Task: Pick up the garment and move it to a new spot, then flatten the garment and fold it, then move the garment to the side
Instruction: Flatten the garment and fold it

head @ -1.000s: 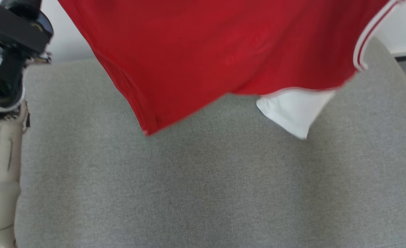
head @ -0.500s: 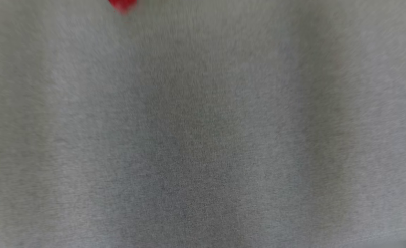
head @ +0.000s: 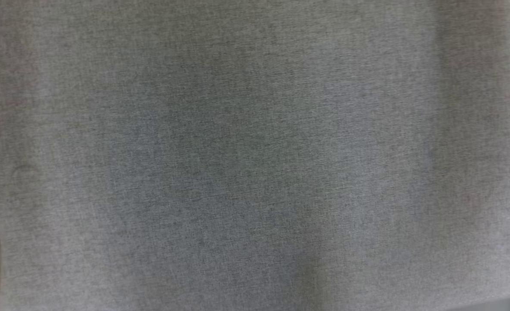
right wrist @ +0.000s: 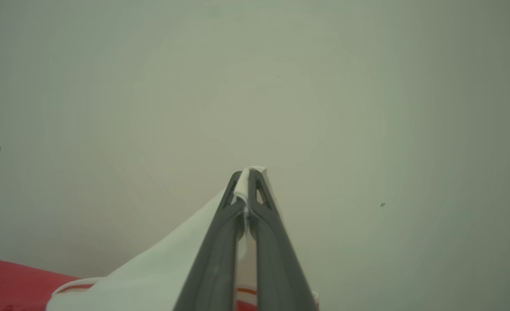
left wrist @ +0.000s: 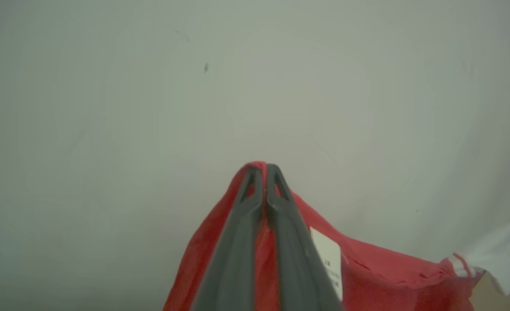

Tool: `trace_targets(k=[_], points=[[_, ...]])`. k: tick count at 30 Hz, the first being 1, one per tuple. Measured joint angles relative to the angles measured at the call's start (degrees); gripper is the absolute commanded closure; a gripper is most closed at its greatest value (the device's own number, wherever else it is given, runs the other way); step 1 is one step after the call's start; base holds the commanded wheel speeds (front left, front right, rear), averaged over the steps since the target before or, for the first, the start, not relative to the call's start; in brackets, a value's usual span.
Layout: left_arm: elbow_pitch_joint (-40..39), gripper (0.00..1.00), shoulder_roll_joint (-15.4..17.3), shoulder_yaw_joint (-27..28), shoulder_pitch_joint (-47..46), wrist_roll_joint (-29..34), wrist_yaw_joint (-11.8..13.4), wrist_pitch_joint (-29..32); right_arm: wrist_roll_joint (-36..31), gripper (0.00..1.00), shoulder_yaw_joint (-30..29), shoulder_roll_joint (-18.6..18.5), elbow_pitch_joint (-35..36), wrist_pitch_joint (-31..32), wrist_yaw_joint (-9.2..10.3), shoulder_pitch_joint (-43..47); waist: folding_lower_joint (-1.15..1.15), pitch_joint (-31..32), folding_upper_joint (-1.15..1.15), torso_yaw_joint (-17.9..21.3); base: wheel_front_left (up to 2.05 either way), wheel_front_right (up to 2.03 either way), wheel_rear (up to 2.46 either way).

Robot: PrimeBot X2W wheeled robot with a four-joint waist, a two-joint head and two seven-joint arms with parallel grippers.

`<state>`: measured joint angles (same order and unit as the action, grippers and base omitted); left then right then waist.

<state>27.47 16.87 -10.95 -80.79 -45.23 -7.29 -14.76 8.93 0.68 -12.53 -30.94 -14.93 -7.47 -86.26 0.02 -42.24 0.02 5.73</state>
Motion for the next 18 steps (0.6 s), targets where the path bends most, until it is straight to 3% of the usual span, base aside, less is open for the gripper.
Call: trace_targets(k=[5,9,15,18], points=[[-2.45,1.0,1.53,-3.76,4.08,-5.44,-0.15,0.4,6.99,1.0,5.55,-2.26,2.16,3.86,0.0,6.36,-0.02,0.7,-0.01,-0.63,0.0,0.0,0.0],[-5.79,1.0,3.18,-6.13,11.66,-10.09,-0.22,0.58,13.6,1.0,8.68,-4.6,7.08,11.16,0.0,14.53,-0.03,3.21,-0.01,-0.98,0.0,0.0,0.0],[-7.8,1.0,5.12,-7.98,27.46,-15.63,-0.21,2.87,20.78,1.0,4.99,-6.02,17.68,24.9,0.0,31.83,-0.04,9.35,-0.03,-1.9,0.0,0.0,0.0],[-8.66,1.0,5.25,-9.24,35.88,-16.74,0.78,4.05,20.7,1.0,1.34,-5.44,23.01,31.98,0.0,42.03,-0.04,12.9,-0.03,-2.31,0.0,0.0,0.0]])
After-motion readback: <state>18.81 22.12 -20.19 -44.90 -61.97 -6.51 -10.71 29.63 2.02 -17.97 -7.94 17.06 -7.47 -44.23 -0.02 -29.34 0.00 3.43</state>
